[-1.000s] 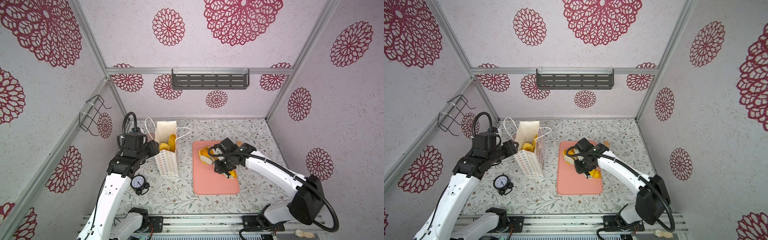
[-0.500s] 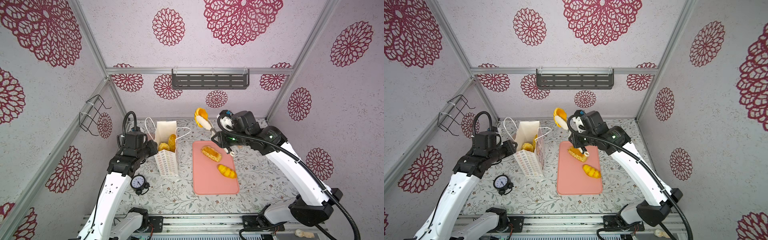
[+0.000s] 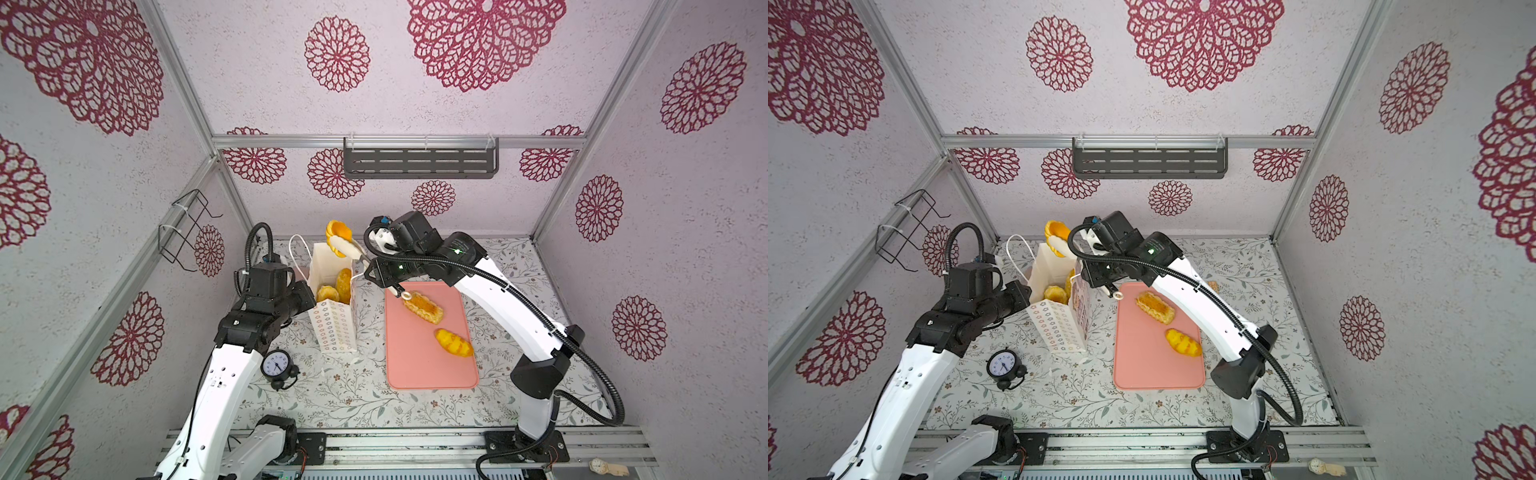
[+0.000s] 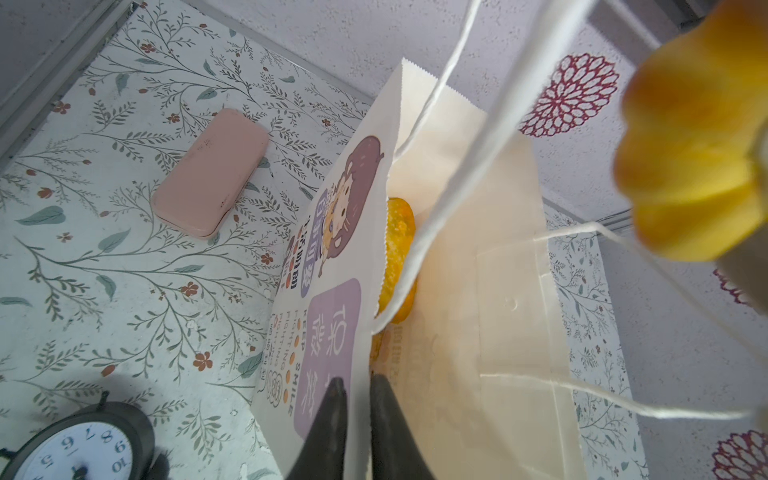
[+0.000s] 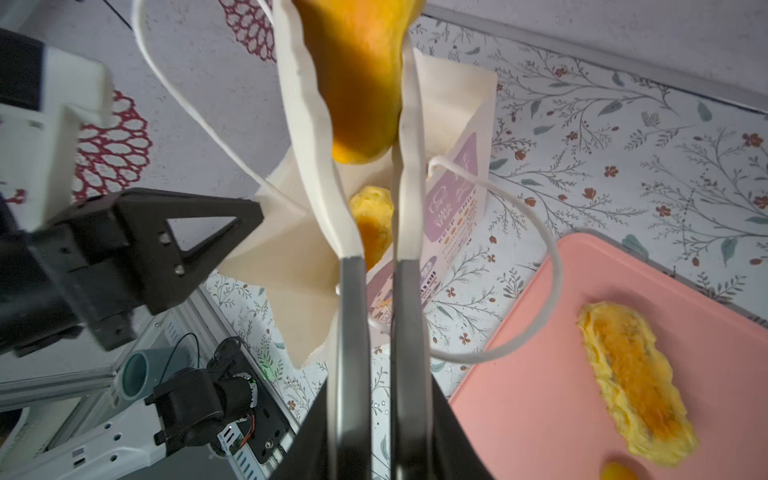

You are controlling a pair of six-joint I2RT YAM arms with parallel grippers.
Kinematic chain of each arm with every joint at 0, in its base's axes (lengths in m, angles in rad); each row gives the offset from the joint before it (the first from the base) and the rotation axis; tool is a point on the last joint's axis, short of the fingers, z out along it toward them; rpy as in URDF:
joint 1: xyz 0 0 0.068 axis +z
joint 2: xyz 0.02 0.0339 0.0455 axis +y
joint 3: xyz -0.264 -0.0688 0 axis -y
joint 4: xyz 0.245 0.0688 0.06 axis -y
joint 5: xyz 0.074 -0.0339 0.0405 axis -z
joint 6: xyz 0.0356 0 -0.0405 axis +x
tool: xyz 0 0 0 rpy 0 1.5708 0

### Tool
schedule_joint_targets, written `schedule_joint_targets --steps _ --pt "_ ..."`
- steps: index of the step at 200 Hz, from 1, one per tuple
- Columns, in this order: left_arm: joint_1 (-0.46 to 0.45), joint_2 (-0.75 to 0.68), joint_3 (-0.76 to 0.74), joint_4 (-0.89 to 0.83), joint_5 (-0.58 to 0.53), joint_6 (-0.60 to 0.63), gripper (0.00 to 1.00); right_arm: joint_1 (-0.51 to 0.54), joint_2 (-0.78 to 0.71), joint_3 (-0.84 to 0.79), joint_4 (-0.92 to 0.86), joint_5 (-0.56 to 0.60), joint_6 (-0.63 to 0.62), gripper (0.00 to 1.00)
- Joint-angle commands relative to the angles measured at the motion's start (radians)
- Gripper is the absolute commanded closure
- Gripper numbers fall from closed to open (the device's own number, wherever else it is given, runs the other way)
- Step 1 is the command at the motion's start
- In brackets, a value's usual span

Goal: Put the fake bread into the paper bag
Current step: 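Lift the orange tart and carry it over the bag with the right gripper, then open the right gripper to drop the tart and withdraw it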

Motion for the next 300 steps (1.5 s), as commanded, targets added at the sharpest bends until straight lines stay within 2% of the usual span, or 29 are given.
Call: schedule_joint_targets --steps 1,75,180,209,261,283,300 --pt "0.006 0.008 -0.002 0.021 0.004 -0.003 0.89 0.012 -0.043 0.030 0.016 -0.006 -0.020 0.69" --pt "0.006 0.004 -0.008 0.029 0.006 -0.013 0.92 0.037 0.000 0.004 -0.027 0.001 -0.047 0.65" --pt "0.007 0.005 -0.005 0.024 0.009 -0.008 0.92 0.044 -0.009 0.004 -0.009 0.011 -0.046 0.47" --pt "0.007 0.005 -0.001 0.019 0.009 -0.007 0.92 0.045 -0.026 0.004 0.005 0.033 -0.044 0.47" --pt "0.006 -0.005 0.007 0.007 0.008 -0.001 0.91 0.011 -0.142 -0.027 0.003 0.154 -0.053 0.52" --pt "0.006 -0.011 0.013 -0.001 0.005 0.006 0.90 -0.042 -0.242 -0.124 0.015 0.190 -0.048 0.53" --pt "0.007 -0.015 0.019 -0.008 0.000 0.011 0.88 -0.113 -0.344 -0.247 0.035 0.175 -0.039 0.52"
